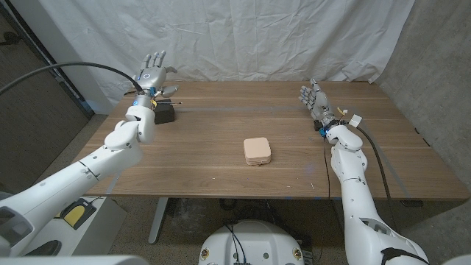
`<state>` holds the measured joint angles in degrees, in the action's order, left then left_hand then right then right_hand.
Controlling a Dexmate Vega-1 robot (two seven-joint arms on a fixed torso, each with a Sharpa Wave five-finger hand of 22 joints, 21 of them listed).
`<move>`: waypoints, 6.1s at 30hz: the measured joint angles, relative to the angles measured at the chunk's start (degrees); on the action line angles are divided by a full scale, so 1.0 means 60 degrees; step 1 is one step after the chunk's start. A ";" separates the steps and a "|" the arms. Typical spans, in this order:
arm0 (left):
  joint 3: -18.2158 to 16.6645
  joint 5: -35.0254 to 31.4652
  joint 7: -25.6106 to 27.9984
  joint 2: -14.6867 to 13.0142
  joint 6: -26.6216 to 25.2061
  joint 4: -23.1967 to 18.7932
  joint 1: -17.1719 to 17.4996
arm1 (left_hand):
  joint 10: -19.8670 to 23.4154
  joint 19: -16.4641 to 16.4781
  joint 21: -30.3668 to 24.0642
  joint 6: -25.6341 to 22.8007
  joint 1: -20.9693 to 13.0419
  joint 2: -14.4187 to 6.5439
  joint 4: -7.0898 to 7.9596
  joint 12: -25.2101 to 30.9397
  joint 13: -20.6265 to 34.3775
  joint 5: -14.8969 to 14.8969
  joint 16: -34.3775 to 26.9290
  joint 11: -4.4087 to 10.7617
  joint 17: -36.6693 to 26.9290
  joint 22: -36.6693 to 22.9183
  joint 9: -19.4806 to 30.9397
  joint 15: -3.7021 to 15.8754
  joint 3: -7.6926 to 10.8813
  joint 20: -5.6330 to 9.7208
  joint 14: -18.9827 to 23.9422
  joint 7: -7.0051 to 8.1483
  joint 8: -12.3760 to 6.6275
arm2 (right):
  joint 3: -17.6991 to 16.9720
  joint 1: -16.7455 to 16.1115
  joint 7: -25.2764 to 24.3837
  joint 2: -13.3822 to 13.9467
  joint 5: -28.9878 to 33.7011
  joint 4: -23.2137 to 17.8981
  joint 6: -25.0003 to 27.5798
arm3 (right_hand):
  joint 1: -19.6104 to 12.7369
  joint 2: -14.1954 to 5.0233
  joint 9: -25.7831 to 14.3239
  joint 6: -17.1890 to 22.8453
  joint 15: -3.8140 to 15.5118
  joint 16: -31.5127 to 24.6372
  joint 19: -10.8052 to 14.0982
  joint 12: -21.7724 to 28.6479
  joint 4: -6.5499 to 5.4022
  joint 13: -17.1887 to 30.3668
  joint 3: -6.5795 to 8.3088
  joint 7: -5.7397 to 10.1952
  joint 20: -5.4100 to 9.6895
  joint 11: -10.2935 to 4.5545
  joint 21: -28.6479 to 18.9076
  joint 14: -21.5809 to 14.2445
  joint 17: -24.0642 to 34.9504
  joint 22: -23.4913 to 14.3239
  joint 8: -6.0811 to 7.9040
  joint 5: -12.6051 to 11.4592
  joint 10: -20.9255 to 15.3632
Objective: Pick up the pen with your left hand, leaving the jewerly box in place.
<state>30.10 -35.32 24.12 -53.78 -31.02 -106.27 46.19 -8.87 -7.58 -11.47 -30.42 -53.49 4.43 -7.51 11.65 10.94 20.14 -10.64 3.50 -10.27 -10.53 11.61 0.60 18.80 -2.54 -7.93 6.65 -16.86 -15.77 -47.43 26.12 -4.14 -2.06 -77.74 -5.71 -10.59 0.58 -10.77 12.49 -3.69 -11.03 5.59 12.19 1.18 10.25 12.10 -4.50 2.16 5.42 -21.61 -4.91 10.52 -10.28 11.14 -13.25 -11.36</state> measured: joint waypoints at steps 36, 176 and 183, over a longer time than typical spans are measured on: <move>0.0570 -0.0595 -0.0578 0.0186 -0.0837 0.0490 -0.0329 | 0.0088 -0.0106 0.0000 -0.0120 -0.0113 -0.0036 0.0062 0.0000 0.0000 0.0077 0.0000 0.0086 -0.0046 0.0002 -0.0003 0.0024 -0.0145 0.0104 -0.0126 0.0120 0.0067 | -0.0170 -0.0375 0.0082 0.0038 0.0116 -0.1225 0.0730 | 0.0077 -0.0077 0.0000 0.0000 -0.0036 0.0000 0.0068 0.0000 0.0025 0.0000 -0.0025 0.0000 0.0000 0.0000 0.0109 -0.0038 0.0000 0.0002 0.0000 0.0000 0.0000; 0.2114 0.0048 -0.1922 0.1153 -0.0897 0.3054 -0.2314 | 0.0177 0.0018 0.0000 -0.0871 -0.0904 -0.0252 0.0080 0.0001 0.0001 0.0334 0.0000 0.0173 -0.0045 0.0022 0.0089 0.0070 -0.0528 0.0047 -0.0172 -0.0117 0.0111 | -0.0340 -0.1162 -0.0303 -0.0324 0.0155 -0.2740 0.1140 | 0.0202 -0.0202 -0.0001 0.0001 -0.0050 0.0000 0.0240 0.0000 0.0076 0.0000 -0.0132 -0.0001 -0.0001 0.0051 0.0497 -0.0052 0.0026 0.0004 0.0000 0.0000 -0.0051; 0.2115 0.0202 -0.1753 0.1281 -0.0790 0.3318 -0.2376 | 0.0260 0.0068 0.0000 -0.1008 -0.0994 -0.0238 0.0049 0.0038 0.0001 0.0334 0.0000 0.0255 -0.0045 0.0021 0.0088 0.0070 -0.0578 -0.0002 -0.0172 -0.0086 0.0111 | -0.0335 -0.1220 -0.0336 -0.0340 0.0155 -0.2842 0.1156 | 0.0202 -0.0202 -0.0001 0.0001 -0.0050 0.0000 0.0257 0.0000 0.0076 0.0000 -0.0132 0.0000 -0.0018 0.0051 0.0533 -0.0051 0.0026 0.0004 0.0000 0.0000 -0.0051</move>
<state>42.79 -34.10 13.60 -46.09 -35.76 -86.36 31.93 -7.31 -7.17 -11.47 -36.47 -59.45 3.00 -7.21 11.88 10.94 22.14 -10.64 5.03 -10.54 -10.41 12.14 1.02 15.33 -2.56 -8.96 6.14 -16.19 -17.78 -54.75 24.11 -6.18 -1.13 -94.79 1.22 -9.38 -0.63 -10.78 12.49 -3.99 -11.03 7.13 12.19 1.64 10.25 11.30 -4.50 2.05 5.73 -18.41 -5.22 10.67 -10.25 11.14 -13.25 -11.66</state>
